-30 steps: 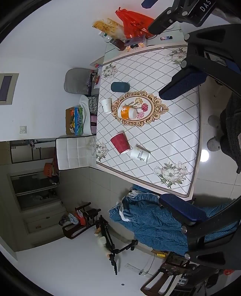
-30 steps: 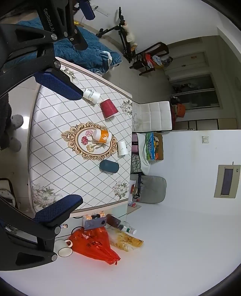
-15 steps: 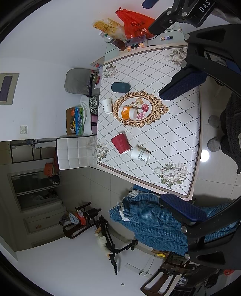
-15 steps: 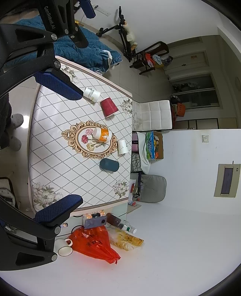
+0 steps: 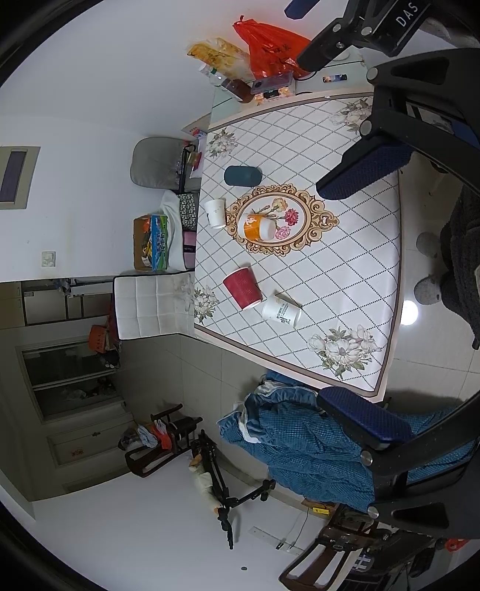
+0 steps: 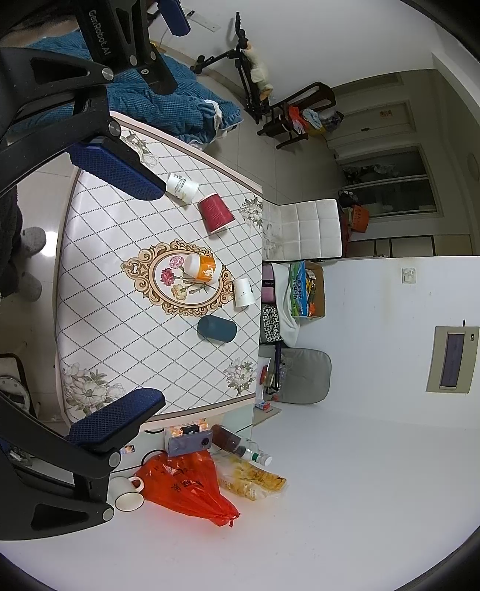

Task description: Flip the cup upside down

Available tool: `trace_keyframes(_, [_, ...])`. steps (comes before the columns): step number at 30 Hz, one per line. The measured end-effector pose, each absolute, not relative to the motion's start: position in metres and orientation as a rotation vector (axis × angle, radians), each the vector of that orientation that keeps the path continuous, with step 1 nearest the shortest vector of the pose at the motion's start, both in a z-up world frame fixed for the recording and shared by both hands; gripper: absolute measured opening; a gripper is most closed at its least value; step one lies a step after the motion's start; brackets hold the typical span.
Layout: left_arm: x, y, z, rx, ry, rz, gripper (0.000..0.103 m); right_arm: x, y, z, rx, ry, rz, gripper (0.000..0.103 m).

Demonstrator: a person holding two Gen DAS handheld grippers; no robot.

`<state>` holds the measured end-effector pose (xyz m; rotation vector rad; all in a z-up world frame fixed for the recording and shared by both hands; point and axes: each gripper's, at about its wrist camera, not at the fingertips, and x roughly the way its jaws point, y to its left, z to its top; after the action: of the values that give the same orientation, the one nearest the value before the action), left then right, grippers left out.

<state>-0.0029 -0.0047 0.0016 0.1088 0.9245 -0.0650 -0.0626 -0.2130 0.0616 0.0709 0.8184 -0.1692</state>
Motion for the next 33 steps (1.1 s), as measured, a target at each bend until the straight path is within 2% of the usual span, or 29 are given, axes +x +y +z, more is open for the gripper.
trace_keyframes(33, [0.000,-0.014,0.019,0.104,0.920,-0.067,0.103,-0.058,-0.219,0.072,0.081,0.815,-0.163,0.103])
